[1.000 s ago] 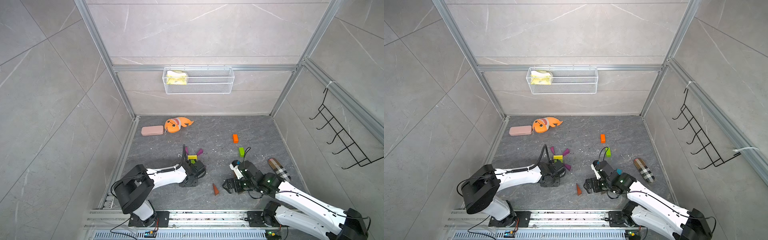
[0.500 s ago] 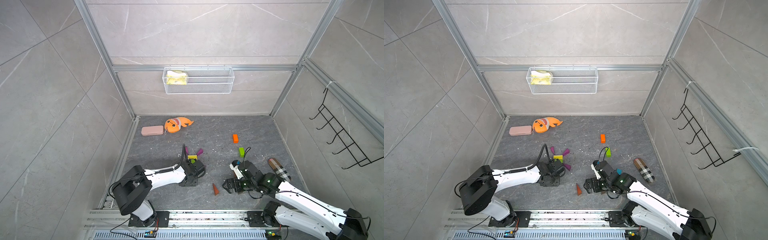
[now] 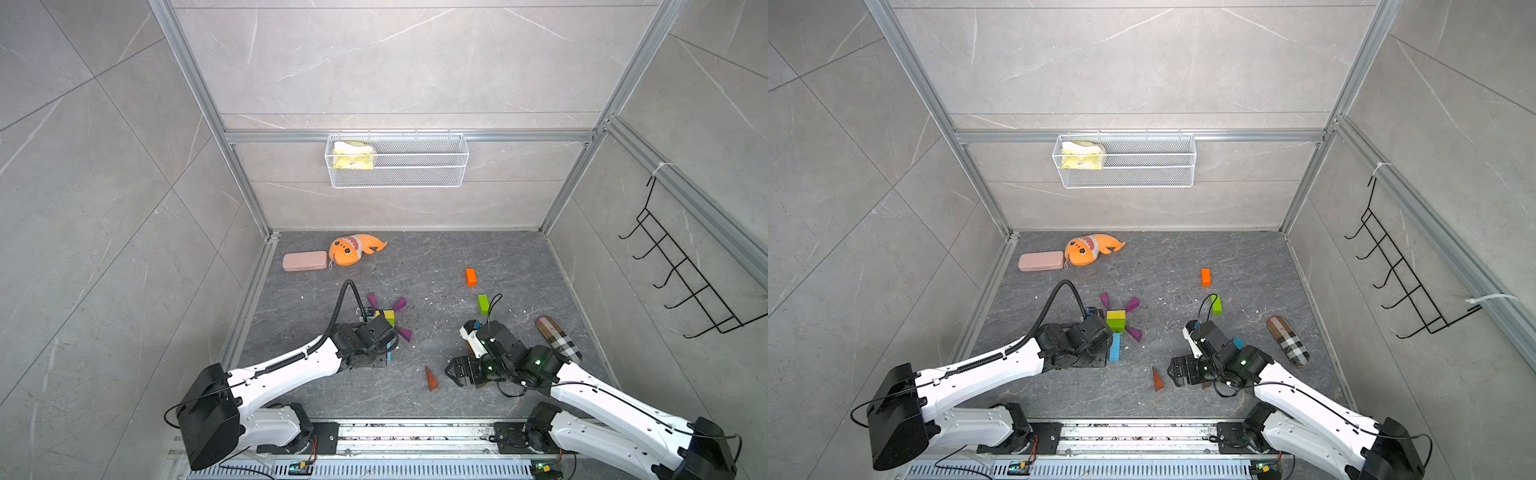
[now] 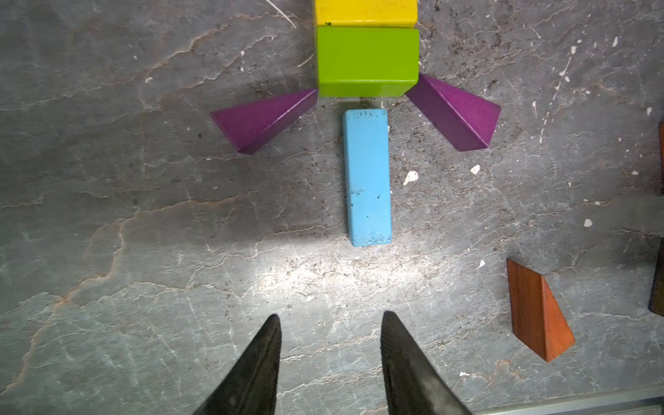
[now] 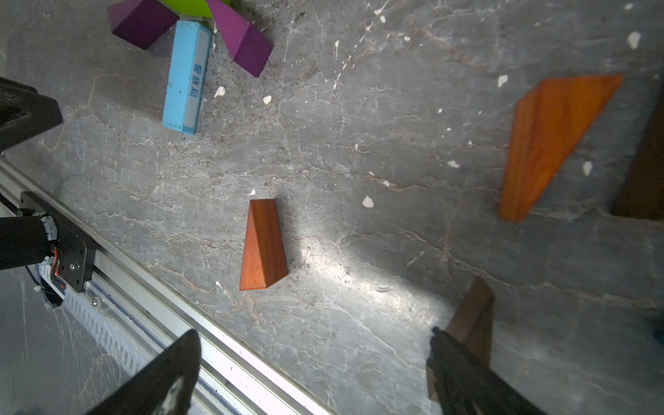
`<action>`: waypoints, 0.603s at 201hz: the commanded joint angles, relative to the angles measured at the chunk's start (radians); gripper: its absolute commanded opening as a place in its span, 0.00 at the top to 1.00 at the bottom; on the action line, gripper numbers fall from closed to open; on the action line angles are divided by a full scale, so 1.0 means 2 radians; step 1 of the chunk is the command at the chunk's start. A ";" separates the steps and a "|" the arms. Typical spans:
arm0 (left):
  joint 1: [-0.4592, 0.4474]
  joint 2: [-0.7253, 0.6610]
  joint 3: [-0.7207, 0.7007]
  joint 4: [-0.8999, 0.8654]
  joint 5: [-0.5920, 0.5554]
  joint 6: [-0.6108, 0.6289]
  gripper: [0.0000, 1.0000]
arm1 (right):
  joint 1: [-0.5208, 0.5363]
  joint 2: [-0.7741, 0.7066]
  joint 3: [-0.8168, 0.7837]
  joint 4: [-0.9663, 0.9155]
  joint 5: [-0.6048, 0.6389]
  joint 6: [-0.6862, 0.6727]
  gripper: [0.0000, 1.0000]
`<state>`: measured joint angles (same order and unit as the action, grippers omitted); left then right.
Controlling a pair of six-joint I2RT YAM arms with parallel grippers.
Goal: Assemble a small pinwheel with building blocks
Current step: Assemble the building block at the center of the board, then pick up the building block from the center of the board.
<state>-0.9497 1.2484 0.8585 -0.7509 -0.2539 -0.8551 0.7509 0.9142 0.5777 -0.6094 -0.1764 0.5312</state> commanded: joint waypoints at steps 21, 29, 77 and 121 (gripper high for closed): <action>0.009 -0.011 0.002 -0.019 -0.007 0.016 0.52 | -0.004 -0.003 -0.001 -0.004 0.003 0.004 0.00; 0.009 -0.011 0.000 -0.008 0.001 0.024 0.51 | -0.005 -0.003 -0.002 -0.005 0.005 0.006 0.00; 0.014 -0.002 0.014 0.034 0.030 0.096 0.35 | -0.016 0.016 0.021 -0.016 0.010 0.005 0.00; 0.089 0.034 0.103 0.009 0.090 0.211 0.00 | -0.031 0.033 0.080 -0.028 0.023 -0.007 0.00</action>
<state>-0.8528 1.2865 0.9325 -0.7166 -0.1535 -0.6102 0.7101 0.9577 0.6571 -0.6403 -0.1596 0.5308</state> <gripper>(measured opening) 0.985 0.994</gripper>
